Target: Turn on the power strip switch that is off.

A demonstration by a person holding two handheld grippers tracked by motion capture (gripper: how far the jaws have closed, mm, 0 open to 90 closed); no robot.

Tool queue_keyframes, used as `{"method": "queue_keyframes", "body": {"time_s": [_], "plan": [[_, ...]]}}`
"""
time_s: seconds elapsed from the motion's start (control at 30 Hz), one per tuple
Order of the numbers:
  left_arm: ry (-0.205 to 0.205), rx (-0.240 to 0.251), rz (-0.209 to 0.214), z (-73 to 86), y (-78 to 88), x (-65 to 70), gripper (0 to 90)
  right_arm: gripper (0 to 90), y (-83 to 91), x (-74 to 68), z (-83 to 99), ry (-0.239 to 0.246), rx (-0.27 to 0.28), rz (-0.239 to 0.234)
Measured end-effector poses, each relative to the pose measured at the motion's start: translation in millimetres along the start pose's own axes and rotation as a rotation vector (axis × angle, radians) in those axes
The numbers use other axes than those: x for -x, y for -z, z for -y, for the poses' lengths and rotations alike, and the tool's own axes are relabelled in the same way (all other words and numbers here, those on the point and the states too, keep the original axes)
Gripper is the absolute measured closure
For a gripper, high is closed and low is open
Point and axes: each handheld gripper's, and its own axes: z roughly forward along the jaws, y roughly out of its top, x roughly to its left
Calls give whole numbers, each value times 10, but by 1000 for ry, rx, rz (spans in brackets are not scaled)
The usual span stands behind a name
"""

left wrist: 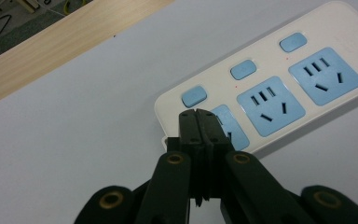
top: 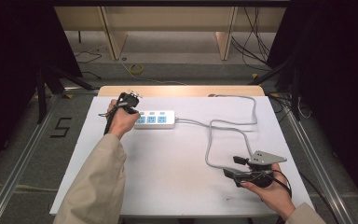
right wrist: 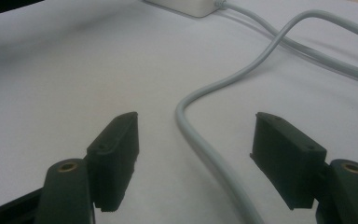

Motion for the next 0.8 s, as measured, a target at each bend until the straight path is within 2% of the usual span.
{"method": "queue_keyframes", "body": {"time_s": [0.23,0.8], "plan": [[14,2,1,-32,-54,-24,897,325,5,2,5,-6,-1,2],[-20,4,0,-207,-161,7,897,325,18,1,14,-7,4,2]]}}
